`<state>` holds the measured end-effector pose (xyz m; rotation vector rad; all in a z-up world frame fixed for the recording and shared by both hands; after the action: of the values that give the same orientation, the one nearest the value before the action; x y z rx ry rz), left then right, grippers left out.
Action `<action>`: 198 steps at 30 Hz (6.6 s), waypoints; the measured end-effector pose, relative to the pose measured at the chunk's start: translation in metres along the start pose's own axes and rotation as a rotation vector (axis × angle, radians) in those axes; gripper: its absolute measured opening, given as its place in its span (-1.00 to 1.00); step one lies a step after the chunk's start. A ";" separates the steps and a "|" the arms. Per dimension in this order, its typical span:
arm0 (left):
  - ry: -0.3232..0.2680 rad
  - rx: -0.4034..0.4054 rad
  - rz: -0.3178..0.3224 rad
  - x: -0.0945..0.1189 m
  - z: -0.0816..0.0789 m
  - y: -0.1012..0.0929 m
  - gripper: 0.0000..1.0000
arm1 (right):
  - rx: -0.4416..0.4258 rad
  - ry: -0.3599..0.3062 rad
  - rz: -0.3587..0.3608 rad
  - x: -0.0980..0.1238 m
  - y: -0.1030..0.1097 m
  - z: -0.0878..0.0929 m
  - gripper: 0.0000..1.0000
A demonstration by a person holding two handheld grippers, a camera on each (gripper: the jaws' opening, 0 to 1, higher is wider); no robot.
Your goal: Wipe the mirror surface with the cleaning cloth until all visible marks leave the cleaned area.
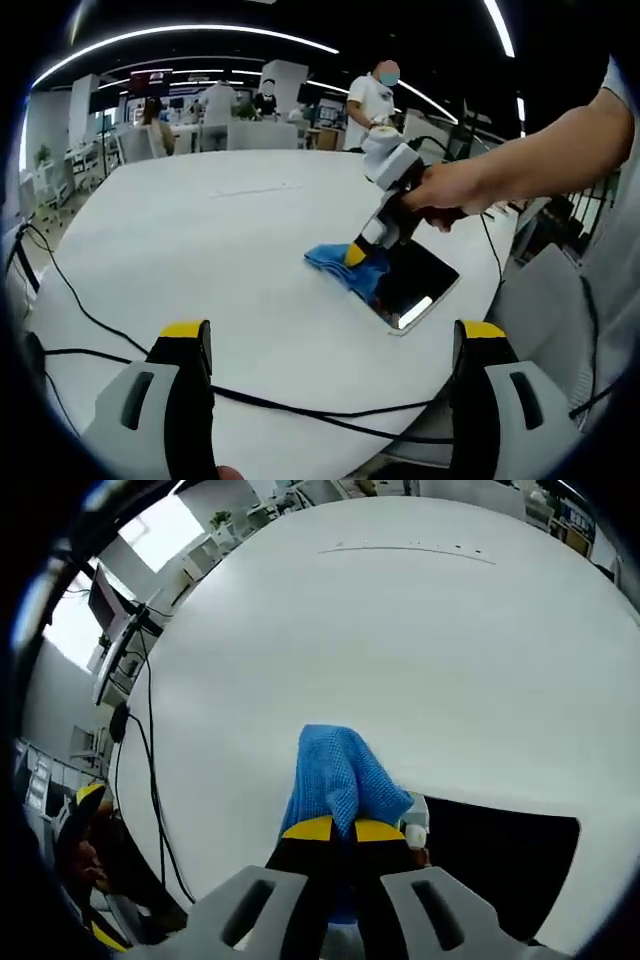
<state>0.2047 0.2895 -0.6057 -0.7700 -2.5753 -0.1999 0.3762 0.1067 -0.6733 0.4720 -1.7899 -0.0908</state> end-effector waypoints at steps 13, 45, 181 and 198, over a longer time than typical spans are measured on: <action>-0.011 0.002 -0.016 -0.003 -0.004 0.007 0.98 | 0.039 -0.017 0.025 -0.004 0.000 -0.006 -1.00; -0.009 -0.030 0.000 -0.005 -0.011 0.007 0.98 | 0.006 -0.031 0.069 0.010 -0.035 -0.004 -1.00; 0.021 -0.073 -0.066 -0.062 -0.001 -0.081 0.98 | -0.106 0.027 -0.075 0.050 -0.064 0.118 -1.00; 0.028 -0.083 -0.083 -0.059 0.000 -0.079 0.98 | -0.119 0.018 -0.071 0.049 -0.068 0.106 -1.00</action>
<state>0.2055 0.1941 -0.6331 -0.6855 -2.5886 -0.3433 0.2847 0.0072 -0.6785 0.4498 -1.7396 -0.2409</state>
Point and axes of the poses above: the point that each gripper's makers call its tool centre point, and the gripper's own axes: x roughly backward along the fingers, y roughly to its left, z roughly out of its underside, the point moved 7 cm from there along x, roughly backward along the fingers, and after that the axes turned 13 degrees about -x, right-handed, at the moved point
